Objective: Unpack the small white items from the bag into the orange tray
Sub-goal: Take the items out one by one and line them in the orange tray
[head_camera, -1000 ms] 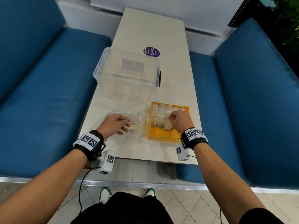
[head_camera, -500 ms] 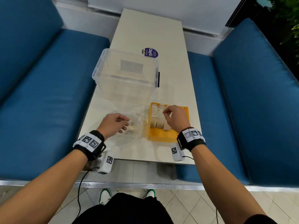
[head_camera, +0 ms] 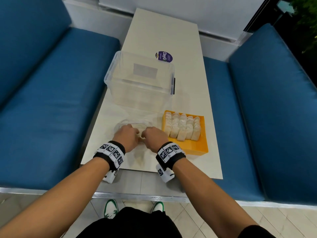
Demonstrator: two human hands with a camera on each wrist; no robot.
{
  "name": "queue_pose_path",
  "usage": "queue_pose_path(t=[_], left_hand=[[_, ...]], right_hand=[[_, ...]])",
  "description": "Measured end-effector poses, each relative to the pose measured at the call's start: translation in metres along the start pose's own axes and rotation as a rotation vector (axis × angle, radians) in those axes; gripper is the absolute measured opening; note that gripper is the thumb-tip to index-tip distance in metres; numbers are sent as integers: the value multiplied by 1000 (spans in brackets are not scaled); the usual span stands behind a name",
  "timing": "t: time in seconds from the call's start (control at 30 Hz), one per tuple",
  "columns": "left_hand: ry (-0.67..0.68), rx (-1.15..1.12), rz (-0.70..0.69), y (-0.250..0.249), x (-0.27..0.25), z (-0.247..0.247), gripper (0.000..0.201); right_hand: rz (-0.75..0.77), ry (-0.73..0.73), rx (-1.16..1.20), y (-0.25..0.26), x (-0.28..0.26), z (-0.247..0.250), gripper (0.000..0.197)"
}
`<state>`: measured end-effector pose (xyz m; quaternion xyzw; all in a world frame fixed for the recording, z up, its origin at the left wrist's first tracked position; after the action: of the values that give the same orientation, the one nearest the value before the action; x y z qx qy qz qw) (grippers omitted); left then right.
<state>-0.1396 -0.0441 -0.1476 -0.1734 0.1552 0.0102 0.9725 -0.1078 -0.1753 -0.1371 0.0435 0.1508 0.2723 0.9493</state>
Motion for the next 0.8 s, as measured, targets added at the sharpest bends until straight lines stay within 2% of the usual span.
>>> queue_pose_path(t=[0.13, 0.27, 0.47, 0.63, 0.8], left_hand=[[-36, 39, -22, 6, -1, -9, 31], [-62, 17, -41, 10, -1, -13, 15], [-149, 122, -130, 13, -9, -6, 14], [-145, 269, -35, 12, -13, -3, 21], [-111, 299, 4, 7, -9, -2, 29]], right_hand=[[6, -18, -124, 7, 1, -15, 13], [0, -45, -146, 9, 3, -16, 17], [-66, -41, -55, 9, 3, -14, 13], [-133, -53, 3, 10, 4, -15, 14], [-137, -68, -2, 10, 4, -17, 13]])
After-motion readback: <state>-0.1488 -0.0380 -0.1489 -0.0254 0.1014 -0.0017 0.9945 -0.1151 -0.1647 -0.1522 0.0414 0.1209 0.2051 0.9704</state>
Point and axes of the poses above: each hand's wrist, its own x-axis towards the middle knuckle, its own z-axis out of the back of the hand, y = z × x, the point moved 3 cm from there along x, towards the middle knuckle, and after that the axes turned 2 degrees about -z, right-handed, at the moved point
